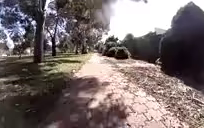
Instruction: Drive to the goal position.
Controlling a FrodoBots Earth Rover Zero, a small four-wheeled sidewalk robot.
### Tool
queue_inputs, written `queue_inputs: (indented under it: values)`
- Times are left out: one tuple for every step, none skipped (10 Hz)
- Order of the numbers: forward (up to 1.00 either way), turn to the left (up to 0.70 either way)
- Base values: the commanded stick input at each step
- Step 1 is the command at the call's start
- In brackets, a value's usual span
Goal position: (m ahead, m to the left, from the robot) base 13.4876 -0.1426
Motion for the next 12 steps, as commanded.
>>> queue_inputs:
  values:
    - [0.70,0.00]
    - [0.70,0.00]
    - [0.70,0.00]
    - [0.70,0.04]
    - [0.70,0.08]
    - [0.70,0.02]
    - [0.70,0.01]
    - [0.70,0.01]
    - [0.70,0.00]
    - [0.70,0.00]
    - [0.70,0.00]
    - [0.70,0.00]
